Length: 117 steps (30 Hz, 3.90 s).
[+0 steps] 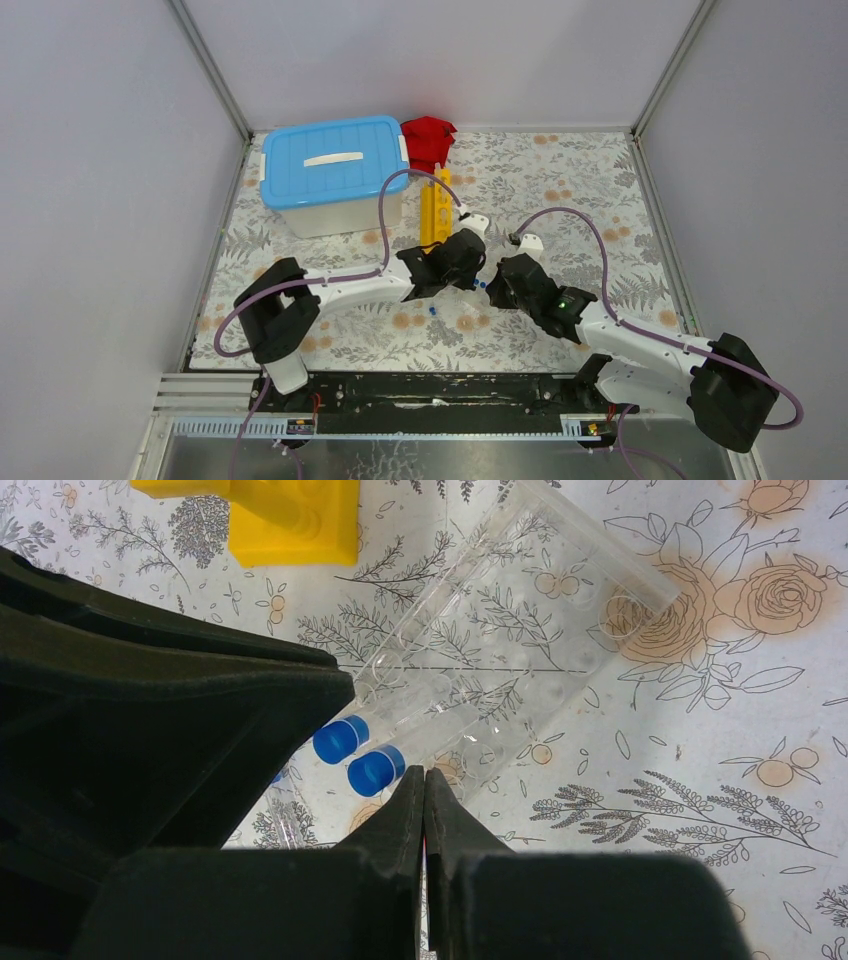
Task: Organize the chemistry lab equipment
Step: Adjust the test tube in the slot of the test tube rack.
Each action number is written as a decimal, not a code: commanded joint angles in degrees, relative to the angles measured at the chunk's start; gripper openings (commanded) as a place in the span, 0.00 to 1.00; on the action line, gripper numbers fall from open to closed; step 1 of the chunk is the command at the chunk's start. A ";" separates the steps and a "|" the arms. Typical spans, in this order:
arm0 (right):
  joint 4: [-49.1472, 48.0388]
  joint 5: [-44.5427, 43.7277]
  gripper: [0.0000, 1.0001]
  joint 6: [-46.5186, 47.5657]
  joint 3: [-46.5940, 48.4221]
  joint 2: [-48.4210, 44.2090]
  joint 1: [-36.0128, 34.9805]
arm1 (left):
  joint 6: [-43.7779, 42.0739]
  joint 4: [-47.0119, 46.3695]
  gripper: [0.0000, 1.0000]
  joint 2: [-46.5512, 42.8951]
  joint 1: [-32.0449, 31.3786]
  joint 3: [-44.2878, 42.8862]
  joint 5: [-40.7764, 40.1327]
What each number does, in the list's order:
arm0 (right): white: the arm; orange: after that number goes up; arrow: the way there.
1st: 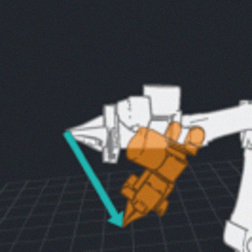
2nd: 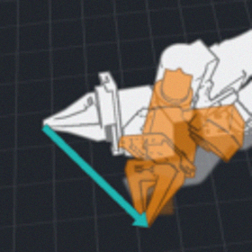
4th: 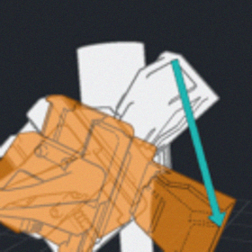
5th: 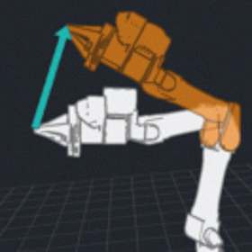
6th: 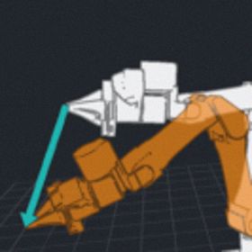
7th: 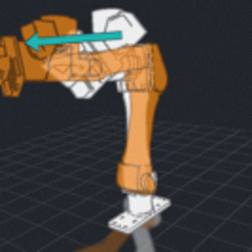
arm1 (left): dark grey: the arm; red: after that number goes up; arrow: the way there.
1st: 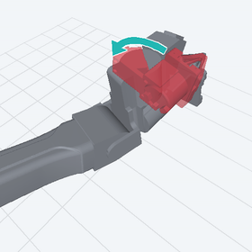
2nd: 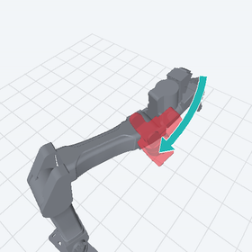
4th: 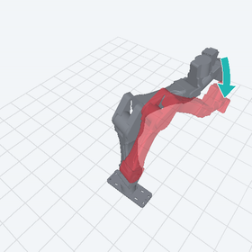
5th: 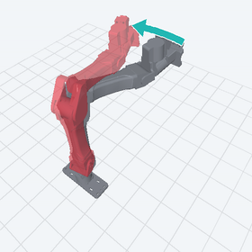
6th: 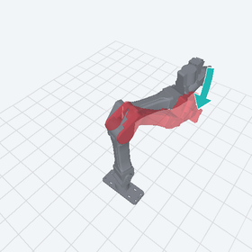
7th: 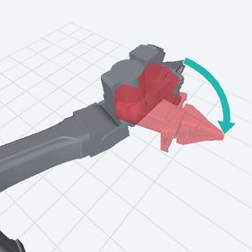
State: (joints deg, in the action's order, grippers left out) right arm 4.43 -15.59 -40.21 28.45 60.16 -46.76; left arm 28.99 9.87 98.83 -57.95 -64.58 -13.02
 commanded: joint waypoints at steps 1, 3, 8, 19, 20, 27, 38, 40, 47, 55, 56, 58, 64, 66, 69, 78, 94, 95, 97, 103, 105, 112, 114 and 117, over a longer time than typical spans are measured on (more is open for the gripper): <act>-1.79 -1.73 0.00 -0.37 2.67 0.11 -0.61 | 0.53 -2.72 0.17 0.97 0.38 -2.34 0.17; -1.75 -1.80 0.00 -0.26 2.90 0.32 -0.57 | 0.53 -2.73 0.17 1.25 0.39 -2.68 0.28; -1.67 -1.88 0.00 -0.09 3.14 0.48 -0.56 | 0.49 -2.66 0.17 1.59 0.38 -2.82 0.13; -0.55 -3.01 0.00 0.45 3.68 -0.01 -0.60 | 0.70 -2.19 0.17 0.30 0.39 -2.09 -2.55; -0.25 -3.18 0.00 0.65 3.64 -0.18 -0.54 | 0.69 -2.17 0.17 -0.06 0.36 -1.86 -2.85; 0.95 -4.91 0.12 1.69 3.02 -1.80 -0.64 | 0.82 -1.50 0.33 -2.90 0.64 0.01 -5.92; 1.82 -5.57 0.21 1.97 2.32 -3.55 -0.76 | 2.28 -1.10 0.37 -9.78 0.91 5.51 -5.33; 1.82 -5.66 0.21 2.05 2.36 -3.65 -0.78 | 2.83 -1.17 0.33 -11.18 0.85 7.06 -5.23; 1.09 -5.31 0.21 1.80 1.98 -3.14 -0.74 | 3.29 -1.65 0.19 -11.70 -0.94 10.25 -2.27; 1.17 -5.35 0.21 1.80 1.88 -3.30 -0.77 | 3.09 -4.48 0.15 -8.93 -3.94 10.17 0.93; 1.12 -5.38 0.21 1.76 1.90 -3.30 -0.75 | 3.09 -4.46 0.15 -8.51 -4.21 9.97 1.03; 1.06 -5.25 0.21 1.80 1.88 -3.21 -0.80 | 3.11 -4.63 0.15 -7.81 -4.57 9.70 1.18; 0.59 -4.92 0.21 1.71 1.53 -3.12 -0.79 | 3.91 -5.83 0.14 -7.33 -4.80 9.73 0.80; 0.58 -4.95 0.21 1.70 1.47 -3.20 -0.83 | 4.07 -6.29 0.14 -7.13 -4.80 9.67 0.52; 0.42 -4.97 0.21 1.69 1.37 -3.34 -0.87 | 4.31 -6.95 0.14 -6.93 -4.80 9.49 -0.40; 0.41 -4.91 0.21 1.70 1.27 -3.65 -0.85 | 4.58 -8.01 0.14 -4.71 -4.80 7.65 -0.84; -0.30 -4.61 0.21 1.70 1.08 -3.13 -0.87 | 4.92 -9.23 0.14 -4.19 -4.71 6.45 -3.64; -0.32 -4.54 0.21 1.67 1.01 -3.12 -0.84 | 4.99 -9.27 0.14 -4.19 -4.72 6.37 -3.76; -0.30 -4.47 0.21 1.65 1.08 -3.04 -0.86 | 4.96 -9.41 0.14 -4.06 -4.71 6.14 -3.96; -0.21 -4.51 0.21 1.79 1.30 -2.94 -0.86 | 5.02 -9.43 0.14 -3.25 -4.71 5.21 -3.90; -0.17 -4.53 0.21 1.81 1.39 -3.02 -0.87 | 4.96 -9.33 0.14 -2.99 -4.63 5.11 -4.05; -0.29 -4.48 0.21 2.03 1.62 -2.64 -0.83 | 4.83 -9.08 0.15 -2.76 -4.37 4.98 -4.42; -0.36 -4.53 0.21 2.06 1.70 -2.52 -0.78 | 4.84 -9.03 0.14 -2.78 -4.28 4.95 -4.63; -0.42 -4.52 0.21 2.05 1.86 -2.29 -0.80 | 4.93 -8.92 0.14 -2.83 -4.14 5.01 -5.20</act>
State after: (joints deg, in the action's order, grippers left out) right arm 6.55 -19.03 -38.81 29.32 57.63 -46.89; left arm 33.58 3.46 95.50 -62.57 -58.15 -15.73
